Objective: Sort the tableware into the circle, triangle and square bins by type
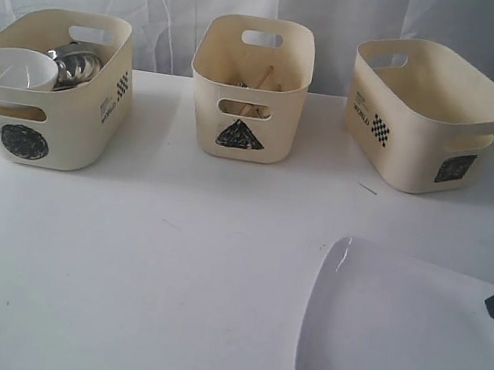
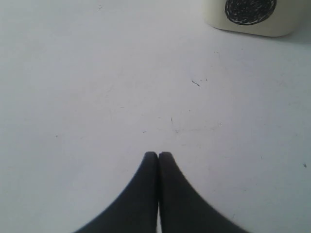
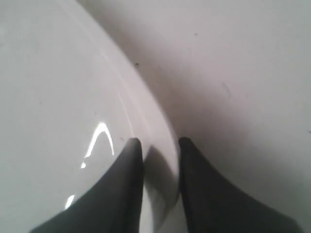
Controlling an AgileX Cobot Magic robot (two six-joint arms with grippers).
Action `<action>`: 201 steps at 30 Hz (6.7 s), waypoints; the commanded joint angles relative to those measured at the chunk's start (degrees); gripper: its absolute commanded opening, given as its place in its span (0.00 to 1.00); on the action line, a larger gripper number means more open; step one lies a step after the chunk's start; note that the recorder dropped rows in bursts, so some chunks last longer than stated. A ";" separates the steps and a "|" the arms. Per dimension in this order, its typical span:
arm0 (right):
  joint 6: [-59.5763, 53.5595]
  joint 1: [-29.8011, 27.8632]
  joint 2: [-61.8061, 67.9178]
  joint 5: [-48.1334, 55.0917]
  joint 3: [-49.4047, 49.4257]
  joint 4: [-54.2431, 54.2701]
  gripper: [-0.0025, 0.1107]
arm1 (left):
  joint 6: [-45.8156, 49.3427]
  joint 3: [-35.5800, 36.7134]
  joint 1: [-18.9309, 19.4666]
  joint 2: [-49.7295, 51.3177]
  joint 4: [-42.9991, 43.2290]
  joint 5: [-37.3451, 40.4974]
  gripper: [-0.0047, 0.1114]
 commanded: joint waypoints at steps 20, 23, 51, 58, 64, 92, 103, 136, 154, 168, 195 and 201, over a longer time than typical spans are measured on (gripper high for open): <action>14.66 14.62 5.09 -7.99 0.73 -27.42 0.10 | -0.04 0.73 -0.08 -0.28 -0.48 0.95 0.04; 22.04 14.69 5.09 -6.44 0.73 -28.03 0.02 | -0.04 0.73 -0.08 -0.28 -0.48 0.95 0.04; 23.14 17.20 2.95 9.11 0.63 -1.38 0.02 | -0.04 0.73 -0.08 -0.28 -0.48 0.95 0.04; 26.63 17.20 2.95 12.49 0.76 -4.41 0.12 | -0.04 0.73 -0.08 -0.28 -0.48 0.95 0.04; 29.15 17.20 2.95 14.09 0.76 -9.13 0.25 | -0.04 0.73 -0.08 -0.28 -0.48 0.95 0.04; 36.90 17.20 -16.00 14.09 0.65 10.91 0.02 | -0.04 0.73 -0.08 -0.28 -0.48 0.95 0.04; 39.12 16.94 -21.78 14.09 -8.90 31.03 0.02 | -0.04 0.73 -0.08 -0.28 -0.48 0.95 0.04; 43.69 4.32 -2.61 -18.39 -41.21 26.82 0.02 | -0.04 0.73 -0.08 -0.28 -0.48 0.95 0.04; 40.64 7.15 0.36 -21.74 -41.21 9.79 0.03 | -0.04 0.73 -0.08 -0.28 -0.48 0.95 0.04; 41.81 7.15 -4.75 -15.01 -41.21 12.36 0.33 | -0.04 0.73 -0.08 -0.28 -0.48 0.95 0.04; 106.84 40.92 -55.88 -36.68 2.24 -62.95 0.02 | -0.04 0.73 -0.08 -0.28 -0.48 0.95 0.04; 109.76 40.92 -79.19 -36.67 19.90 -66.81 0.02 | -0.04 0.73 -0.08 -0.28 -0.48 0.95 0.04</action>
